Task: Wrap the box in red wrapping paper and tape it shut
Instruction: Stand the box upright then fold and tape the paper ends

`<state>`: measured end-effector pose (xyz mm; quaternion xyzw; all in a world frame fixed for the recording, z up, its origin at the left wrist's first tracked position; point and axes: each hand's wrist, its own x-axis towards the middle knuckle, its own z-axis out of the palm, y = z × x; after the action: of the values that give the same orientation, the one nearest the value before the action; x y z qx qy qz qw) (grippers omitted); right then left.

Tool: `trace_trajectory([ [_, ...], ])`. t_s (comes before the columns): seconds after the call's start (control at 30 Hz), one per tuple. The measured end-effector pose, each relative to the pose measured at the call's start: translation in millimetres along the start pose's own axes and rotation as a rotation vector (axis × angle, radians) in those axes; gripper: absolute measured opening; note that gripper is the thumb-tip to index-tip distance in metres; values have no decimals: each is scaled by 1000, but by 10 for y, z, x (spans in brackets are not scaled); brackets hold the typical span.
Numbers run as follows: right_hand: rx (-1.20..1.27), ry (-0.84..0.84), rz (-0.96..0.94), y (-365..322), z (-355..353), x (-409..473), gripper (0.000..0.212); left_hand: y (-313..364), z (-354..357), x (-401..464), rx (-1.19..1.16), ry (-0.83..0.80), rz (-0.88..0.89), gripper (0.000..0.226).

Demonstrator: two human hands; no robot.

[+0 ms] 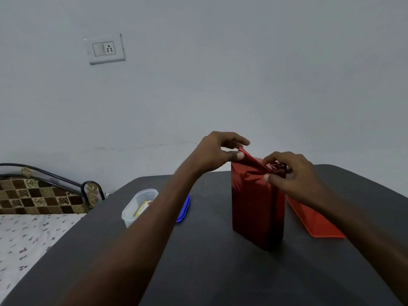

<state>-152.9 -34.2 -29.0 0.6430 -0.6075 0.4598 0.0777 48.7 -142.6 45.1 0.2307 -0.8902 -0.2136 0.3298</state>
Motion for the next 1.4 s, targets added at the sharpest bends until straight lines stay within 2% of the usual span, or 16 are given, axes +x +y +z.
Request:
trace_trajectory([
  [0.17, 257, -100, 65, 133, -107, 50, 29, 130, 79, 120, -27, 123, 76, 5],
  [0.3, 363, -253, 13, 151, -187, 147, 22, 190, 91, 187, 6, 133, 93, 4],
  [0.4, 424, -340, 5, 145, -195, 186, 20, 172, 92, 210, 5, 135, 51, 4],
  [0.47, 461, -366, 2, 127, -190, 189, 11, 123, 92, 232, -2, 119, 8, 5],
  [0.5, 481, -368, 7, 110, -189, 188, 8, 92, 96, 247, -14, 106, -14, 5],
  [0.6, 508, -316, 41, 103, -157, 207, 26, 12, 138, 319, -45, 56, -68, 7],
  [0.67, 492, -268, 66, 109, -123, 231, 29, -16, 182, 372, -38, 22, -94, 9],
  [0.93, 467, -168, 184, 163, -27, 310, 6, -144, 305, 493, 101, -36, -93, 5],
  [1.0, 480, -124, 201, 174, 2, 316, 9, -196, 329, 476, 84, -29, -81, 5],
  [1.17, 453, -65, 198, 149, 49, 318, 20, -306, 373, 412, -97, -17, -138, 6],
  [1.4, 449, -100, 171, 147, 16, 312, 25, -400, 400, 382, -422, -72, -256, 20],
])
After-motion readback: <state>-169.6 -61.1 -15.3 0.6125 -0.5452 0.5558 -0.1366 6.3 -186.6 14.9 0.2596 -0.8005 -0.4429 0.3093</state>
